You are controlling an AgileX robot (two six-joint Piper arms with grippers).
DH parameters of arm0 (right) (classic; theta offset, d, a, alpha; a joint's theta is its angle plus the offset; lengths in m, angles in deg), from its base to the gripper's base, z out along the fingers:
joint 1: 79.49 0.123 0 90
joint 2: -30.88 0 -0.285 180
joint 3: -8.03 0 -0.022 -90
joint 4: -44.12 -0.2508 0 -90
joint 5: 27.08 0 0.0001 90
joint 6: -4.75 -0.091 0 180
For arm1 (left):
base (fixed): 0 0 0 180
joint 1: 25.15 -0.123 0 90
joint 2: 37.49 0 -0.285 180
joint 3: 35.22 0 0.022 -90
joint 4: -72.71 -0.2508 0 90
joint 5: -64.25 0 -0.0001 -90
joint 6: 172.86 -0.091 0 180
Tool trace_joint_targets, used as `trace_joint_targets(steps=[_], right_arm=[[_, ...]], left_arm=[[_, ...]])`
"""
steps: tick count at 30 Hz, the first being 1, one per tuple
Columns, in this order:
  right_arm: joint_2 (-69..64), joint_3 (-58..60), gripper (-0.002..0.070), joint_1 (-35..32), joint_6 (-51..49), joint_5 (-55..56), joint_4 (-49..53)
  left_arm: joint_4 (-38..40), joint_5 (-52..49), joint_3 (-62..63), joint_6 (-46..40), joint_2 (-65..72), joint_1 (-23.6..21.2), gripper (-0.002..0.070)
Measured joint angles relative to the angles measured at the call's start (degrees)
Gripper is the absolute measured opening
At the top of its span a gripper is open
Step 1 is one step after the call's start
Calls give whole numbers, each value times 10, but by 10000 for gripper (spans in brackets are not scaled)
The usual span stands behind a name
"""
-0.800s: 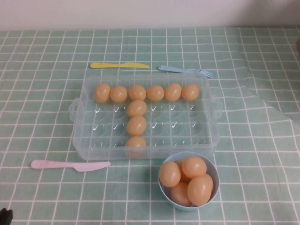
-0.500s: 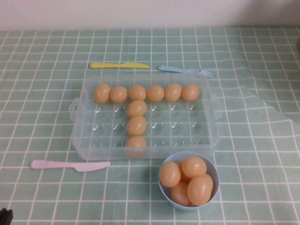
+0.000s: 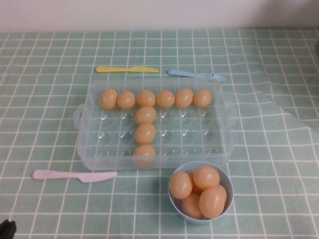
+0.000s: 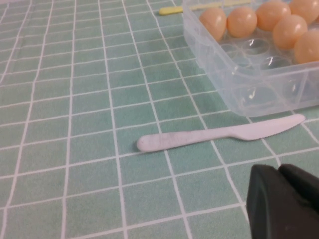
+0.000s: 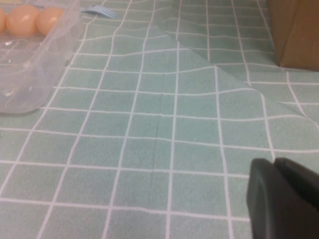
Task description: Take an egg out of the egg box
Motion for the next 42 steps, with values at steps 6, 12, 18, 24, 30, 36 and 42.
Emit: trace_joint_targets(steps=[6,12,18,24,30,36,42], right_arm=[[0,0,-18,0,0,0,0],[0,0,-18,0,0,0,0],[0,0,-18,0,0,0,0],[0,0,-18,0,0,0,0],[0,0,-18,0,0,0,0],[0,0,-18,0,0,0,0],[0,0,-18,0,0,0,0]], left_arm=[[47,10,0,0,0,0,-5],[210,56,0,0,0,0,-5],[338,99,0,0,0,0,-5],[349,116,0,0,0,0,-5],[356,120,1,21,0,0,-5],[346,86,84,32,99,0,-4],[325,-18,197,8,258,0,-4]])
